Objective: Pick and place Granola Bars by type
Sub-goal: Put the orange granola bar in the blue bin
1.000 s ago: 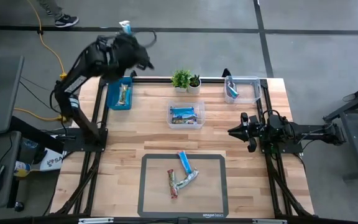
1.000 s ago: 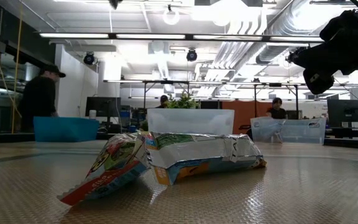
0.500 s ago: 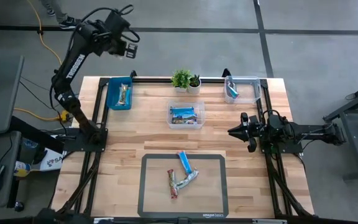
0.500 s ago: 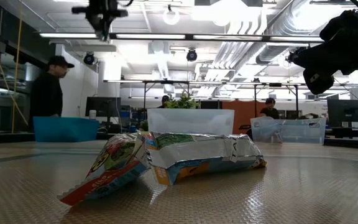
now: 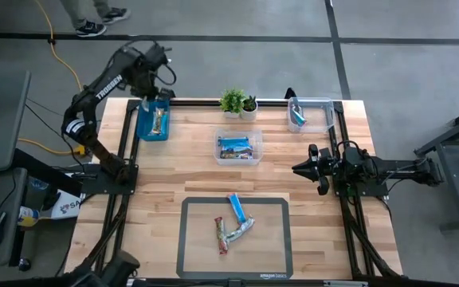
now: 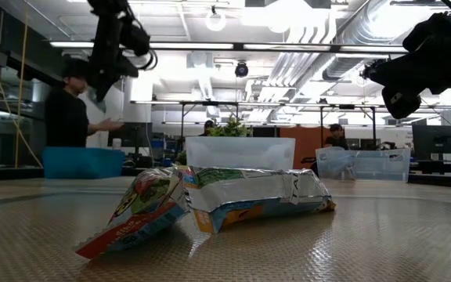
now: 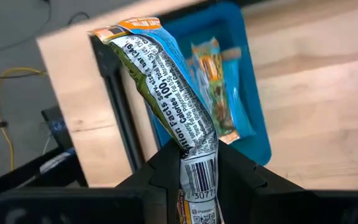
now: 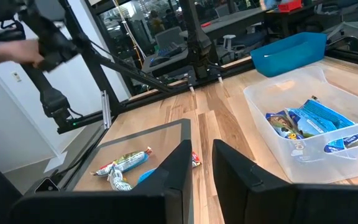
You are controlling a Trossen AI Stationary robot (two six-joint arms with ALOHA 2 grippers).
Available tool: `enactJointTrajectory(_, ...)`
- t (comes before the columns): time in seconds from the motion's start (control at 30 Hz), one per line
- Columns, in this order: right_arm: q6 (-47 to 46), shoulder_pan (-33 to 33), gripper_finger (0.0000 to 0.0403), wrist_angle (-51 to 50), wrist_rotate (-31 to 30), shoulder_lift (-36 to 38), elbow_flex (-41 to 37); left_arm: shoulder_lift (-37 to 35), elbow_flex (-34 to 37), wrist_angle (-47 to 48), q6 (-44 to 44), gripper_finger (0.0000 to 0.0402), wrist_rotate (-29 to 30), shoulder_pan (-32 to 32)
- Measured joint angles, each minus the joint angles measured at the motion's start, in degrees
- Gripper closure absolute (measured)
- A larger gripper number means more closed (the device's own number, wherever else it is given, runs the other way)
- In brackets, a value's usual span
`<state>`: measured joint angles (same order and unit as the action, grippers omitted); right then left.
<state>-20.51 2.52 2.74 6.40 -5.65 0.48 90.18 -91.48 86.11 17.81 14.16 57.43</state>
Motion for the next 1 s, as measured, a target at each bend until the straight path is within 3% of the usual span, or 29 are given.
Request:
enactJointTrajectory(0.37,0.0,0.0,0.0354,0.0,0.0,0.0,0.0,-1.2,19.0,-11.1,0.9,0.0323,-3.4,-0.1)
enactJointTrajectory(0.5,0.0,0.0,0.0356,0.0,0.0,0.0,0.0,-1.3,22.1,-15.6,2.4,0.0323,-0.3,-1.8)
enactJointTrajectory(1.0,0.0,0.0,0.0355,0.0,0.0,0.0,0.0,-1.2,31.5,-28.3,4.6,0.0323,2.0,-2.0)
